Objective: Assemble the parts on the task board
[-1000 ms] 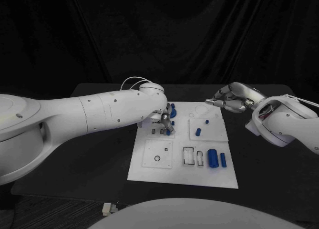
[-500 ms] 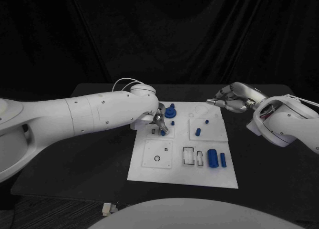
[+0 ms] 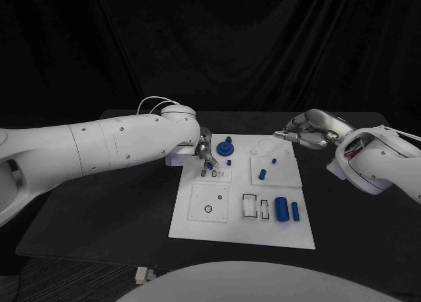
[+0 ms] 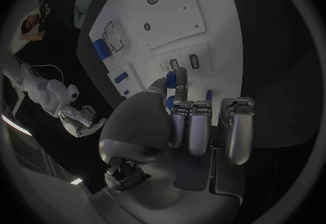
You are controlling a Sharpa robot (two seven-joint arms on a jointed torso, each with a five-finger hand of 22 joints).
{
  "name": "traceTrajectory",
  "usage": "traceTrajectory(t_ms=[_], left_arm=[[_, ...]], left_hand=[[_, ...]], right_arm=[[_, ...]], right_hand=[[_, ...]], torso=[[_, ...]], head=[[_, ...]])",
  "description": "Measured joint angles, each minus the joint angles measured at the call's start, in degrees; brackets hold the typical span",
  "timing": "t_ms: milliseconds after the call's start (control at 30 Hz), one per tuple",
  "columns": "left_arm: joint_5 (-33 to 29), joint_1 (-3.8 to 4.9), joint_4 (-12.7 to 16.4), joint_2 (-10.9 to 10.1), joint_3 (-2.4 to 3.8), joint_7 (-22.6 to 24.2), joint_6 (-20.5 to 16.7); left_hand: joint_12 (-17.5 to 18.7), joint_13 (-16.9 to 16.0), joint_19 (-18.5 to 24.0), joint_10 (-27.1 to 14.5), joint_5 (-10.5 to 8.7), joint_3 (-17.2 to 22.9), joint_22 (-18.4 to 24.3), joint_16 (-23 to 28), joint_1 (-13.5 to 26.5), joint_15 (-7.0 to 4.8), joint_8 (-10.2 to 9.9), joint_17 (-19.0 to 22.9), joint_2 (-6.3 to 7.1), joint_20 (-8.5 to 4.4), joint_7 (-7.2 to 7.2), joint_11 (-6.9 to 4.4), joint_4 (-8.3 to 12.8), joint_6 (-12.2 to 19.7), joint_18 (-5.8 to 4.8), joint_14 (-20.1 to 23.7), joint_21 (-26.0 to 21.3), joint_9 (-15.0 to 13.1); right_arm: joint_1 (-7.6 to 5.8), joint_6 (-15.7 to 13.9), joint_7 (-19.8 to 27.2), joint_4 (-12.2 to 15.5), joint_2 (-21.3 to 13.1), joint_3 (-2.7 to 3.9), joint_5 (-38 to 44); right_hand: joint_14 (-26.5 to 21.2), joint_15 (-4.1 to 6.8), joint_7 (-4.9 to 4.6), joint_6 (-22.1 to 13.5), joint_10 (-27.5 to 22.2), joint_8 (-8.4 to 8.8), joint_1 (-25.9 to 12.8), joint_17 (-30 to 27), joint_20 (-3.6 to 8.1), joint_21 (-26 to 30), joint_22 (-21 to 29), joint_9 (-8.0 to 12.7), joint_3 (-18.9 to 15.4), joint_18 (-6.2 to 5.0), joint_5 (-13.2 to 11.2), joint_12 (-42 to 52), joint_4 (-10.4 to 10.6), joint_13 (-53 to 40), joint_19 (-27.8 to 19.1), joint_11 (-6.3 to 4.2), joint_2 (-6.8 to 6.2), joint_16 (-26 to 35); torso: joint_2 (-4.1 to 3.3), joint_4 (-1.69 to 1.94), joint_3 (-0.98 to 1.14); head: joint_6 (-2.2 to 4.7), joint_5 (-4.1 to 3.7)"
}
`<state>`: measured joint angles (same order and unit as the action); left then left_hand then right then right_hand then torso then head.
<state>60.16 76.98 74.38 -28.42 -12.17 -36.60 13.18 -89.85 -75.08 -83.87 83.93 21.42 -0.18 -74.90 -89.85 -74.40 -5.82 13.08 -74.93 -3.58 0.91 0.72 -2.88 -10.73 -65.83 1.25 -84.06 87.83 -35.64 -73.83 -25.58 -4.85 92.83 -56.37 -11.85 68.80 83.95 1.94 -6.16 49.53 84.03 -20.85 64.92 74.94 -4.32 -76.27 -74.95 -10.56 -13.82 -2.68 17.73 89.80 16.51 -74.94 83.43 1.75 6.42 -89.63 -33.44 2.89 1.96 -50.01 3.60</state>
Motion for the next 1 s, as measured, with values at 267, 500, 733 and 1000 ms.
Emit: traceTrajectory(t_ms=[267, 500, 733, 1000], left_arm=[[0.0, 0.0, -0.8, 0.6, -0.01, 0.0, -0.8], [0.0, -0.11, -1.3, 0.9, -0.01, 0.0, -0.9], [0.0, -0.74, -1.6, 1.2, -0.03, 0.0, -0.8], [0.0, -1.12, -1.7, 1.5, -0.04, 0.0, -0.8]], left_hand=[[0.0, 0.0, 0.0, 0.0, 0.0, 0.2, 0.0, 0.0, 0.0, 0.0, 0.0, 0.0, 0.0, 0.0, 0.0, 0.0, -0.2, 0.0, 0.0, 0.0, 0.0, 0.0], [0.0, 0.0, 0.0, 0.0, -0.28, 0.6, 0.0, 0.0, 0.2, 0.01, 0.0, 0.0, 0.23, 0.0, 0.01, 0.0, -0.2, 0.0, 0.0, 0.0, 0.0, 0.0], [0.0, 0.0, 0.0, 0.0, -0.29, 0.8, 0.0, 0.0, 0.2, 0.01, 0.0, 0.0, 0.22, 0.0, 0.02, 0.0, -0.5, 0.0, -0.01, 0.0, 0.0, 0.0], [0.0, 0.0, 0.0, 0.0, -0.4, 1.1, 0.0, 0.0, 0.3, 0.02, 0.0, 0.0, 0.22, 0.0, 0.1, 0.0, -0.5, 0.1, 0.0, 0.0, 0.0, 0.0]], right_arm=[[0.33, 0.0, 0.0, -0.1, 0.1, 0.0, 0.0], [0.5, 0.1, 0.0, -0.2, 0.0, -0.01, 0.0], [0.56, 0.1, 0.0, -0.2, 0.0, -0.01, 0.0], [0.59, 0.1, 0.0, -0.3, 0.1, -0.01, 0.0]], right_hand=[[0.0, 0.0, 0.0, 0.0, 0.0, 0.0, 0.2, 0.0, 0.0, 0.3, 0.0, 0.0, 0.0, 0.0, 0.0, 0.0, 0.0, 0.0, 0.0, 0.0, 0.23, 0.0], [0.0, 0.0, 0.0, 0.0, 0.0, 0.0, 0.2, 0.0, 0.0, 0.3, 0.0, 0.0, 0.0, 0.0, 0.2, 0.0, 0.0, 0.0, 0.0, 0.0, 0.23, 0.0], [0.0, 0.0, 0.0, 0.0, 0.0, -0.22, 0.2, 0.0, 0.0, 0.5, 0.0, 0.0, 0.0, 0.0, 0.2, 0.0, 0.0, 0.0, 0.0, 0.0, 0.23, 0.2], [0.0, 0.0, 0.0, 0.0, 0.0, -0.22, 0.2, 0.0, 0.0, 0.5, 0.0, -0.1, 0.0, 0.0, 0.2, 0.0, 0.0, 0.0, 0.0, 0.0, 0.23, 0.2]], torso=[[-0.04, 0.01, 0.01], [-0.1, -0.01, 0.0], [-0.12, -0.01, -0.01], [-0.08, -0.02, -0.02]], head=[[0.0, 0.07], [0.0, 0.07], [0.0, 0.0], [0.0, 0.11]])
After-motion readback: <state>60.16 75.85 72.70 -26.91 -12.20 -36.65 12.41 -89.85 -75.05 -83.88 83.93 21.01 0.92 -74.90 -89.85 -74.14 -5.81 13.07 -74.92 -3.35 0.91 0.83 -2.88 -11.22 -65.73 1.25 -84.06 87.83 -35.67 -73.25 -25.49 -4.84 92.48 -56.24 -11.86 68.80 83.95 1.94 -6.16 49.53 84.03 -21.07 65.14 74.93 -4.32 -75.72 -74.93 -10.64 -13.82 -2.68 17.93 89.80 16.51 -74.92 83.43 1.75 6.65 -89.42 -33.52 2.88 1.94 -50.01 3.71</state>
